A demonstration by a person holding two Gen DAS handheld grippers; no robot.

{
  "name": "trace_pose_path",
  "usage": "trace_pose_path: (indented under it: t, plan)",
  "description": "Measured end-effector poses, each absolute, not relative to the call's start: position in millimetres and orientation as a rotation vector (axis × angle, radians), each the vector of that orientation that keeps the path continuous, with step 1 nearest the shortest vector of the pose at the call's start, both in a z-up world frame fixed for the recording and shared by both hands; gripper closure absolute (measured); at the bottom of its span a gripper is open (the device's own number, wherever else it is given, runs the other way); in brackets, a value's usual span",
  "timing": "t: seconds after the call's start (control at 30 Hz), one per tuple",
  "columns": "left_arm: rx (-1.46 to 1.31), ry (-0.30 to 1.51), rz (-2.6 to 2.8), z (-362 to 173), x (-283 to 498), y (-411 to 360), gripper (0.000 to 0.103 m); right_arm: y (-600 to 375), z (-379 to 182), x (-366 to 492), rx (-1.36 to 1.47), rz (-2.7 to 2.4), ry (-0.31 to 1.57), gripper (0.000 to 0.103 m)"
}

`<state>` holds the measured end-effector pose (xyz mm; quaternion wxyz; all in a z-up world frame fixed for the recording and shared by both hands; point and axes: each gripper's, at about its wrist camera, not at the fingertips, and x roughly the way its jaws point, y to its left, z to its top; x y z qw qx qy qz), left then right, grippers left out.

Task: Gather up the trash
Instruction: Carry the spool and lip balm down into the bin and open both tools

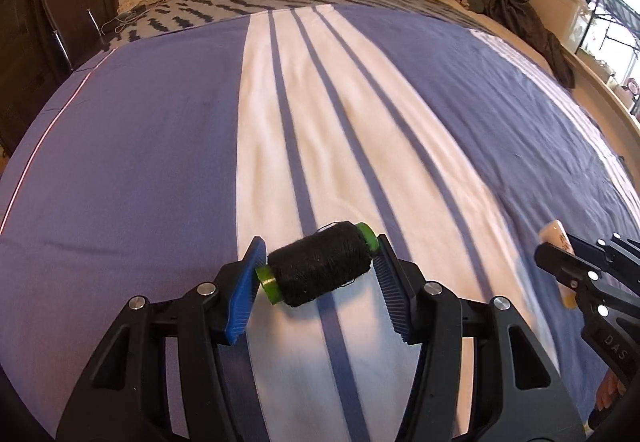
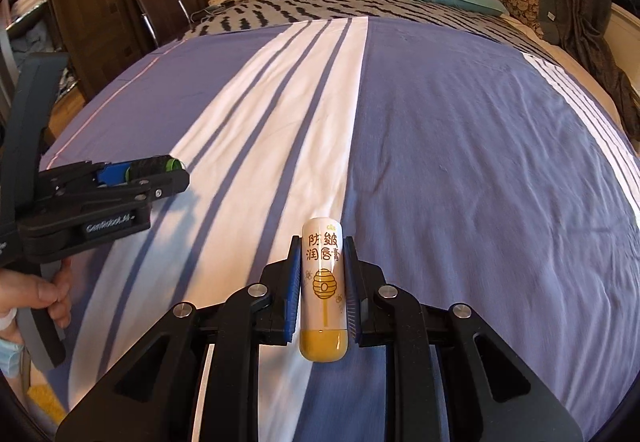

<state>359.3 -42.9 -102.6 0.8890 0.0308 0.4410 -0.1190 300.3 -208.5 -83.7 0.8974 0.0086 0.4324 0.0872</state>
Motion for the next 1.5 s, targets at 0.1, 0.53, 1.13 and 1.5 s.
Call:
trace_pose_path:
  t: [0.1,0.53,1.13,1.5]
  plan:
    - [0.061,0.895,-0.263,-89,324,-45,0.051,-211,-71,272,0.029,0.179,0.876,0.082]
    - [0.031,0.769,-0.324,-35,172,-47,0.051,-209,-17,153,0.041,0.169,0.733,0.082]
    - [-0.026,0.699,-0.364,-58,19,-25,0.05,-189,-39,17,0.061,0.222,0.668,0.082]
    - [0.019,0.831,-0.334,-126,-8,-21,0.05,-189,-101,-9,0.04,0.208,0.812,0.082]
